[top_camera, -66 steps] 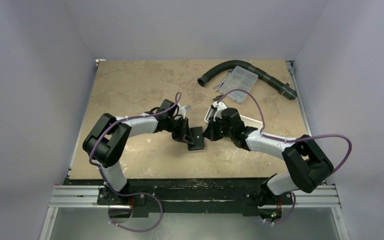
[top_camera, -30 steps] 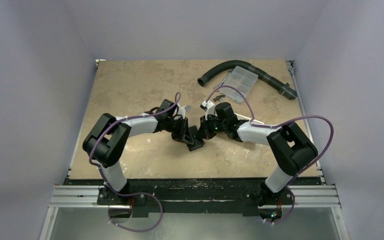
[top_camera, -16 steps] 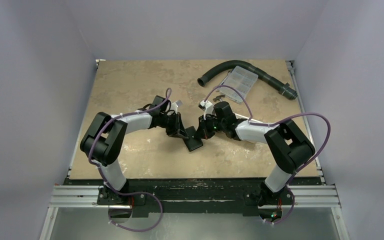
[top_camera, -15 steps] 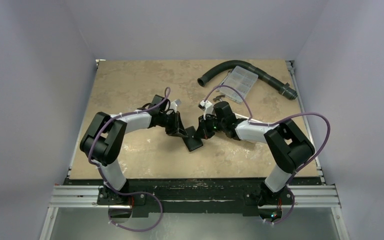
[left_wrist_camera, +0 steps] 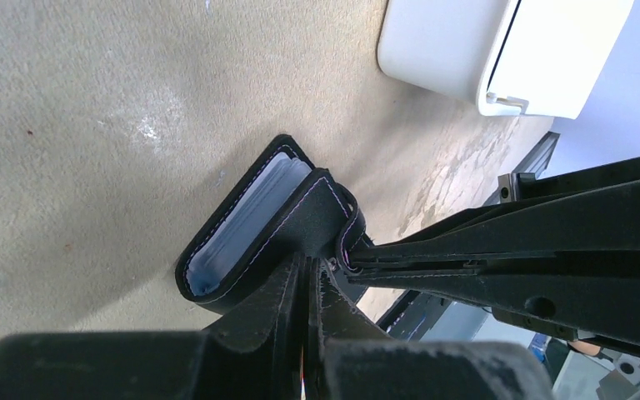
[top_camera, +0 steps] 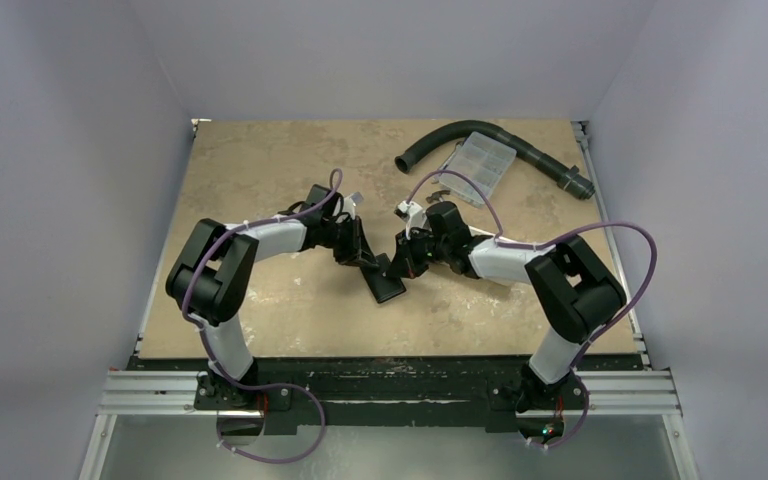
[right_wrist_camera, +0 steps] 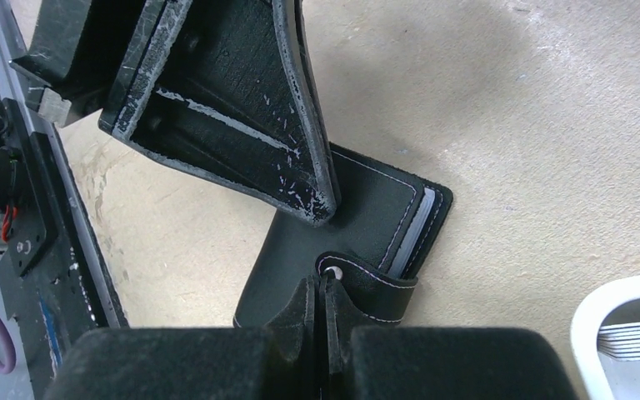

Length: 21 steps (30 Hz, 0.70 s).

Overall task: Put the credit cards into the card holder
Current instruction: Close the card holder at the center of the board.

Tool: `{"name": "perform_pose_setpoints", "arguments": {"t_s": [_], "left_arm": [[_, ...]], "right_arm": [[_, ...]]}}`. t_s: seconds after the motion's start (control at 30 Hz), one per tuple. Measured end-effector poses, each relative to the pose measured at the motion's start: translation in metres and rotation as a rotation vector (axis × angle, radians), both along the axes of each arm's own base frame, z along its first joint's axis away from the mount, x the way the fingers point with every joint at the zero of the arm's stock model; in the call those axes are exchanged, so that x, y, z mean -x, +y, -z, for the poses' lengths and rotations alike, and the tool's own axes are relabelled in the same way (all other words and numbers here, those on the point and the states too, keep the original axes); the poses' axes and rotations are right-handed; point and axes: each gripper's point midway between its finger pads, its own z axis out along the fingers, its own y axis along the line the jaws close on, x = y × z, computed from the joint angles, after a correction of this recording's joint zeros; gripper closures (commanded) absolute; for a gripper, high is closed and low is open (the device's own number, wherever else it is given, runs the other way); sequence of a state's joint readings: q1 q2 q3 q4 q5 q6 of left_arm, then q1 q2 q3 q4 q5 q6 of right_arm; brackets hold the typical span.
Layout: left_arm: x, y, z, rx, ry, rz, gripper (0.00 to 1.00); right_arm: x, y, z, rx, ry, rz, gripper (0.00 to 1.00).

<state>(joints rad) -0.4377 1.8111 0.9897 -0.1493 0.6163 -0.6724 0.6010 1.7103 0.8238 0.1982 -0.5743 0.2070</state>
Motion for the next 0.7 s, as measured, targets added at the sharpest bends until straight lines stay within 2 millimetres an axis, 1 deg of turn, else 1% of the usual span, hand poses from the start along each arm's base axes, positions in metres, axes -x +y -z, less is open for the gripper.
{"name": "perform_pose_setpoints", "arguments": {"t_s": [0.7], "left_arm": [[0.0,-0.0012,0.0013,0.008,0.011,-0.009,1.0]], "right_arm": [[-0.0035,0.0044,0.0018,0.009,0.031,-0.063,1.0]]}}
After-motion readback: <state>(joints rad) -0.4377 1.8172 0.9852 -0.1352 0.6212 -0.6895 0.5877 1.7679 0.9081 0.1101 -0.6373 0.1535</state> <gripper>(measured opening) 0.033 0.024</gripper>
